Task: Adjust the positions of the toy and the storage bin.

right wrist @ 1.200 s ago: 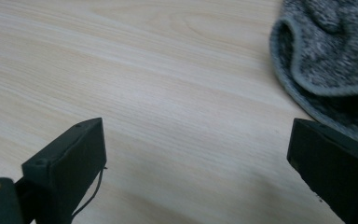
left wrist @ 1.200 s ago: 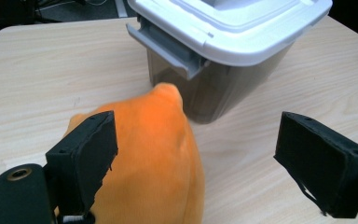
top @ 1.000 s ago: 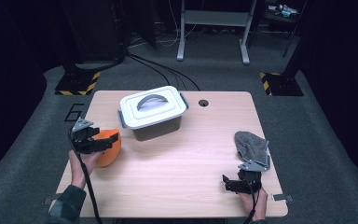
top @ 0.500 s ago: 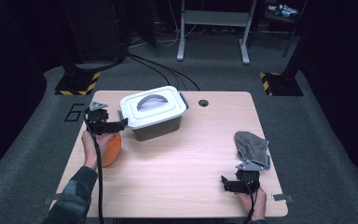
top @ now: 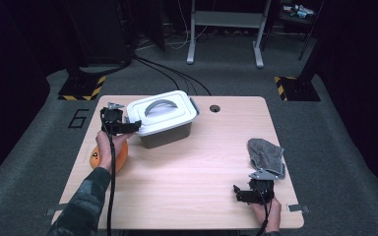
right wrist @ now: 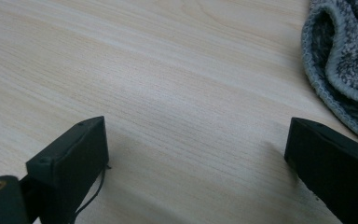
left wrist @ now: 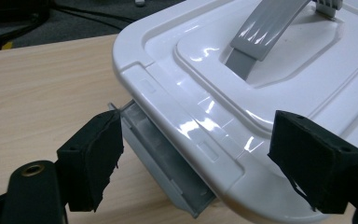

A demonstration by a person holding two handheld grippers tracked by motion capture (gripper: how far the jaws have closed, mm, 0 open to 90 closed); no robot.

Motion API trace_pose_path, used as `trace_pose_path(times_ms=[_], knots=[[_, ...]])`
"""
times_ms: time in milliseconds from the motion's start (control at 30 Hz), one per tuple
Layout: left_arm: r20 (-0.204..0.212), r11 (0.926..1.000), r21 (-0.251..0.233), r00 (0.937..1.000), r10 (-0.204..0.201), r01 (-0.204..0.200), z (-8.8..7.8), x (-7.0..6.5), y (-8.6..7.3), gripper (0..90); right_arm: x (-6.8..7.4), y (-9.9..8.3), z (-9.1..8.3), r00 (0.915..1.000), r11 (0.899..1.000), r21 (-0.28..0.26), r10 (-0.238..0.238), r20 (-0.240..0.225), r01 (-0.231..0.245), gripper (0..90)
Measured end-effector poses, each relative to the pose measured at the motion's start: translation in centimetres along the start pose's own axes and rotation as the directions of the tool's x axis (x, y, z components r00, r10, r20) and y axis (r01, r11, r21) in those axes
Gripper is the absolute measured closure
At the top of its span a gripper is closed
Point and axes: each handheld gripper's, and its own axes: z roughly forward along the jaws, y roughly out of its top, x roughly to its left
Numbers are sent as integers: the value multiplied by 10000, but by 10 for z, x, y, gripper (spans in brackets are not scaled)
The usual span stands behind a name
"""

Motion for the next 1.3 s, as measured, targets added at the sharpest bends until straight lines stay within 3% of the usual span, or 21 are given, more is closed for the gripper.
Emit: trace_pose_path(times_ms=[233,433,833,1300], knots=[[73,9998,97,9998,177,-178,9,-6,2,194,0,0,0,10000,10000,-9,-22,-6,22,56],[503,10000,54,9987,62,-65,10,-5,1,234,0,0,0,10000,10000,-7,-29,-12,29,57],[829,9969,139,9937,756,-770,11,-7,4,264,0,0,0,10000,10000,-14,-27,-18,27,59],[1100,9940,151,9882,1062,-1085,12,-9,6,272,0,0,0,10000,10000,-15,-31,-25,31,60]])
